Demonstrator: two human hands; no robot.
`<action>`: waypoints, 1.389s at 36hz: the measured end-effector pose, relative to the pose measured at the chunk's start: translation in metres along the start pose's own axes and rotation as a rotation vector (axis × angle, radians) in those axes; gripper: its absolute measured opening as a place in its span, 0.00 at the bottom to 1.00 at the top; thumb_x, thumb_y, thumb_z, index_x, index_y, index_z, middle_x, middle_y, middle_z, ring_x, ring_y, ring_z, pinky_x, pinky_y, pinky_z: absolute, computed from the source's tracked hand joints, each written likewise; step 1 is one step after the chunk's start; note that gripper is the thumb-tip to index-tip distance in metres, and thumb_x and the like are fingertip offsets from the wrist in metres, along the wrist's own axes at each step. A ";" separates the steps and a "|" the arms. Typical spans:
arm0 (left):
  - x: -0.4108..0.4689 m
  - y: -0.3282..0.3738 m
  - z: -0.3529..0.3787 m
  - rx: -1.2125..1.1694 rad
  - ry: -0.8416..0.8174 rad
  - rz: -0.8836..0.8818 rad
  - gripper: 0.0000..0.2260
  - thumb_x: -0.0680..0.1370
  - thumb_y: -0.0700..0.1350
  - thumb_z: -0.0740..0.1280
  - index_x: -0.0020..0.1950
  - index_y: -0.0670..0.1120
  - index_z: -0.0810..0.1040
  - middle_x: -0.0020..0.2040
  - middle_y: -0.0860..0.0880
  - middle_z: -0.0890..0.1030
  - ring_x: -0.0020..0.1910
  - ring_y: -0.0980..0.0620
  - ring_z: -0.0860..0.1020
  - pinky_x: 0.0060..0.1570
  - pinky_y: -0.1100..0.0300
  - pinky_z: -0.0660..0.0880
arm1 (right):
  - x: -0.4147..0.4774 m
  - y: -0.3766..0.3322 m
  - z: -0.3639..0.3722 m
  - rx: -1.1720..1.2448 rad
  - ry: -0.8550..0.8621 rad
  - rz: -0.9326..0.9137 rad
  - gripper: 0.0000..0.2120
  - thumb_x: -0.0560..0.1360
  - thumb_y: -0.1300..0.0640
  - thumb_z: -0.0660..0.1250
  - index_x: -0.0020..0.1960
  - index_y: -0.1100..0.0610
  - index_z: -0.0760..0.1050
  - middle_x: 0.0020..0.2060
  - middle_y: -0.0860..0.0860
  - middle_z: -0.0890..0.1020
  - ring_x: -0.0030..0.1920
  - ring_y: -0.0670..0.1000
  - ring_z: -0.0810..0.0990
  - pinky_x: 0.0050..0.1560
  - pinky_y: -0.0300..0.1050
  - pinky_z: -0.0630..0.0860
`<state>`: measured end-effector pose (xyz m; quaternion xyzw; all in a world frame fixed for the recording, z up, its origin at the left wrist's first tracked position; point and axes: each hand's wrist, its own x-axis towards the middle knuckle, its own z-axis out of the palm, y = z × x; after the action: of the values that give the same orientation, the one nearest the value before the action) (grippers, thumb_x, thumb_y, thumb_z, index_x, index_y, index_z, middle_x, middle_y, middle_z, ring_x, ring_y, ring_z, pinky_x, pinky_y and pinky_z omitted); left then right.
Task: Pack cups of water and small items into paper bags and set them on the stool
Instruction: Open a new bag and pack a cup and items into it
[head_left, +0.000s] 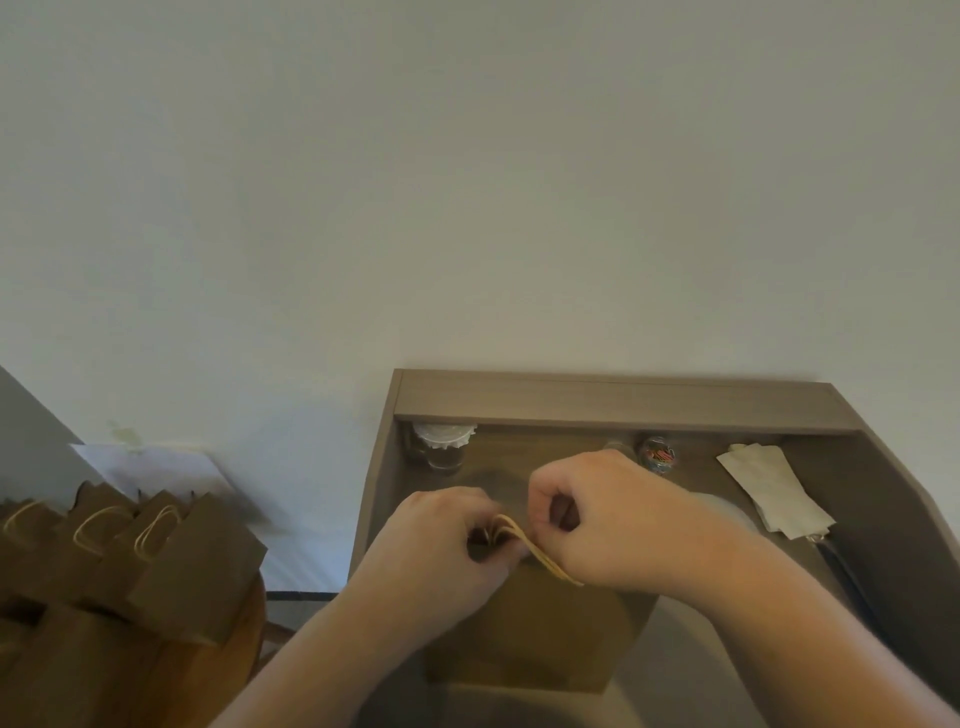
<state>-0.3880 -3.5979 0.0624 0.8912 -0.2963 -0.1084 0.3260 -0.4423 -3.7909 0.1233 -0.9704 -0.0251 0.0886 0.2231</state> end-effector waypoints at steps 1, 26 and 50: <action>0.000 0.000 0.000 0.002 0.001 0.003 0.09 0.78 0.60 0.72 0.50 0.58 0.86 0.44 0.62 0.82 0.47 0.60 0.80 0.52 0.62 0.81 | -0.001 0.000 0.001 0.001 -0.005 0.004 0.07 0.75 0.45 0.72 0.42 0.46 0.80 0.37 0.41 0.83 0.41 0.41 0.81 0.44 0.44 0.83; 0.001 0.002 -0.001 0.022 -0.020 0.041 0.07 0.79 0.58 0.72 0.52 0.59 0.86 0.46 0.63 0.82 0.49 0.60 0.80 0.55 0.60 0.80 | -0.003 -0.011 0.006 -0.178 -0.059 0.081 0.07 0.79 0.47 0.69 0.43 0.47 0.79 0.42 0.44 0.82 0.43 0.43 0.80 0.34 0.35 0.69; -0.005 -0.015 -0.015 0.016 -0.010 0.159 0.04 0.78 0.52 0.72 0.51 0.57 0.85 0.46 0.61 0.81 0.51 0.59 0.78 0.52 0.61 0.78 | 0.007 -0.029 0.012 -0.188 -0.132 0.168 0.01 0.75 0.50 0.70 0.44 0.46 0.78 0.43 0.45 0.79 0.47 0.51 0.79 0.46 0.44 0.77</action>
<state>-0.3797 -3.5783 0.0640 0.8668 -0.3687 -0.0843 0.3250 -0.4383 -3.7588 0.1244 -0.9778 0.0333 0.1677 0.1209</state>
